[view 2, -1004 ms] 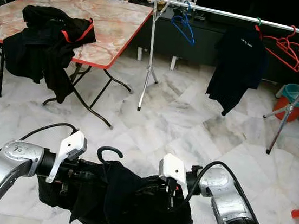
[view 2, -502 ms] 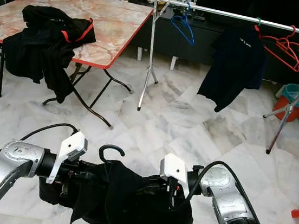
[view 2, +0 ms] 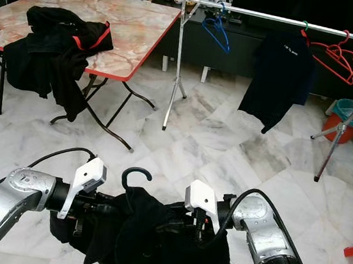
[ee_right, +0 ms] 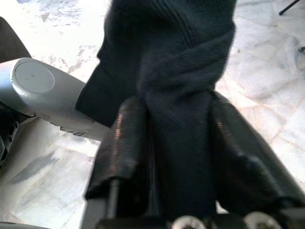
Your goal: Hang hanger
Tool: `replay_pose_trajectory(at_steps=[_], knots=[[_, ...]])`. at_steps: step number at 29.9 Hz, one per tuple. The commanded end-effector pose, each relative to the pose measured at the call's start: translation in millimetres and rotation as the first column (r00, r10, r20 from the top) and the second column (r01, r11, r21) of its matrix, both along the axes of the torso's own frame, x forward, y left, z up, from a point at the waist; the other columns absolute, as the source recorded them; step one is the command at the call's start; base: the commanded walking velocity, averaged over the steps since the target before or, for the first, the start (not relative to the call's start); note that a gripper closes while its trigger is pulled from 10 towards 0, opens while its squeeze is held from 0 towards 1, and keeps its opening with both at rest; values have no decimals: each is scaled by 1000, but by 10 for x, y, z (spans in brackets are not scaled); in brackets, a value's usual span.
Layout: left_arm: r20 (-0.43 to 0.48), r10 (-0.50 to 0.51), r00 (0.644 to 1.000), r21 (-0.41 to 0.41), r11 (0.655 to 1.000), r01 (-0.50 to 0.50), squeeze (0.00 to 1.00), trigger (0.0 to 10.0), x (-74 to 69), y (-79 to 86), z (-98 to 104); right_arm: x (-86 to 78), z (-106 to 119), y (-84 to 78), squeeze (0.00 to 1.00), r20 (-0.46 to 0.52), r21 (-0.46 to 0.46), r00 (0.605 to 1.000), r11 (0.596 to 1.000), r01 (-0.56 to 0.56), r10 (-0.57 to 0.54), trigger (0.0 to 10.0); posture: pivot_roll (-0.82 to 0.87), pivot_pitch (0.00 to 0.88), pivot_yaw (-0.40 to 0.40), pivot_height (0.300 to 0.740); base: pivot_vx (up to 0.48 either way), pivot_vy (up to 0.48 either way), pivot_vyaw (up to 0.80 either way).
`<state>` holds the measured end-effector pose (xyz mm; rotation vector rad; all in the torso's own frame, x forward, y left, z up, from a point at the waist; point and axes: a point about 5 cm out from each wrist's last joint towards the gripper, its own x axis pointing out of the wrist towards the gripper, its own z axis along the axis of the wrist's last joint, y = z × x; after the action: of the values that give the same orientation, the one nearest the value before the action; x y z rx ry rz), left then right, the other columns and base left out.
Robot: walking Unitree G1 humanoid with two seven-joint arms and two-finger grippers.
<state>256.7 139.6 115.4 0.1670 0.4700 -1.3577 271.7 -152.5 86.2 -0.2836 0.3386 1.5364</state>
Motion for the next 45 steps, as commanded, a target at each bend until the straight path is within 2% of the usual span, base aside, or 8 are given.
replay_pose_trajectory(at_steps=[1,22,33,34,38,43,44,45], knots=[[13,2,1000,-11,1000,-2,0,0,5,-5,38,4,59,11,1000,19,9,999,1000,-29,29,10000,-80,0,-36,740,0,0,0],[-7,131,991,54,990,-130,0,0,28,172,-201,84,77,-271,1000,85,-69,993,993,93,-87,10000,-88,0,-41,740,0,0,0],[123,337,933,106,931,-350,0,0,211,311,-355,311,44,-318,1000,228,-20,901,923,384,-369,10000,-85,0,-42,740,0,0,0],[213,429,878,112,882,-459,0,0,301,383,-393,406,17,-365,0,244,32,802,831,555,-545,10000,-86,0,-46,740,0,0,0],[290,574,766,44,791,-610,0,10000,406,416,-380,441,-123,-458,0,227,84,606,635,768,-762,10000,-93,0,-42,740,0,0,0],[301,696,652,-36,692,-721,0,10000,370,448,-452,317,-372,-515,0,61,172,338,343,923,-939,10000,-111,0,-38,740,0,0,0],[315,728,610,-66,657,-751,0,10000,357,466,-452,257,-457,-532,0,8,177,254,251,952,-967,10000,-110,0,-39,740,0,0,0],[315,728,610,-66,657,-751,0,10000,357,466,-452,257,-457,-532,0,8,177,254,251,952,-967,10000,-110,0,-39,740,0,0,0]])
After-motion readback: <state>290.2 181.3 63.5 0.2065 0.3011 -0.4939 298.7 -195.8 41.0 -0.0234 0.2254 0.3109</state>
